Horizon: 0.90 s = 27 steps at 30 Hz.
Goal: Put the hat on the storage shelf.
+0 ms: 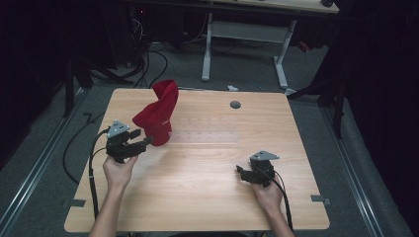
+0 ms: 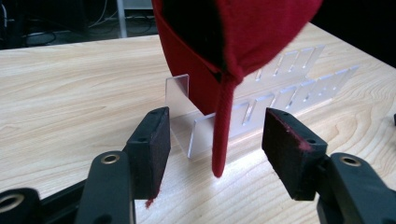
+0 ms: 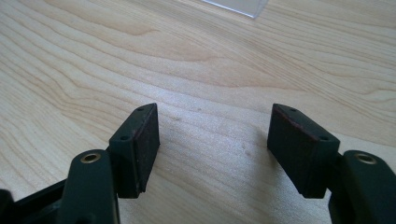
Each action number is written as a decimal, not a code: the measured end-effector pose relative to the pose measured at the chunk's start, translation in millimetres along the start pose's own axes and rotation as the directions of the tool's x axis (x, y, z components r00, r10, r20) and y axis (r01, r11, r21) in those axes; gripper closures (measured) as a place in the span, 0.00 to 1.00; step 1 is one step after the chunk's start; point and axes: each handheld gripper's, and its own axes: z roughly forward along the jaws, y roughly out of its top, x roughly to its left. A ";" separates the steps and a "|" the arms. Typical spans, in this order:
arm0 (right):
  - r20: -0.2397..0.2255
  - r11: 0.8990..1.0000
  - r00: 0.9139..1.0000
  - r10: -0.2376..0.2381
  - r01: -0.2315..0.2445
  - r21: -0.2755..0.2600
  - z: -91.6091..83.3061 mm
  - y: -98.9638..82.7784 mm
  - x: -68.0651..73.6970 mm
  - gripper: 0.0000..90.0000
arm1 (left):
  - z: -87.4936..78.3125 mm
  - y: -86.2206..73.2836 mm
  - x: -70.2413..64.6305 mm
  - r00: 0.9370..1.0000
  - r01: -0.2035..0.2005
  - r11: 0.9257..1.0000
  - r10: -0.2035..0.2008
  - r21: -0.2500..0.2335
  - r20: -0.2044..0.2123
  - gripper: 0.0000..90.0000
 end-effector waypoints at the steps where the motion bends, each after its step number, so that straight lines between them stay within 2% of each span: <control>1: 0.000 1.000 1.000 -0.001 0.001 0.000 0.0 0.0 -0.1 0.38 | -1.9 0.1 -0.8 1.000 0.003 1.000 -0.003 0.000 0.004 0.47; 15: 0.000 1.000 1.000 -0.001 0.001 0.000 0.0 0.0 -0.1 0.38 | -18.6 -7.9 -3.3 1.000 0.024 1.000 -0.024 -0.004 0.012 0.46; 27: 0.001 1.000 1.000 0.000 0.000 -0.001 0.0 0.0 0.0 0.38 | -27.6 -19.2 -4.3 0.999 0.042 0.999 -0.042 0.016 0.018 0.46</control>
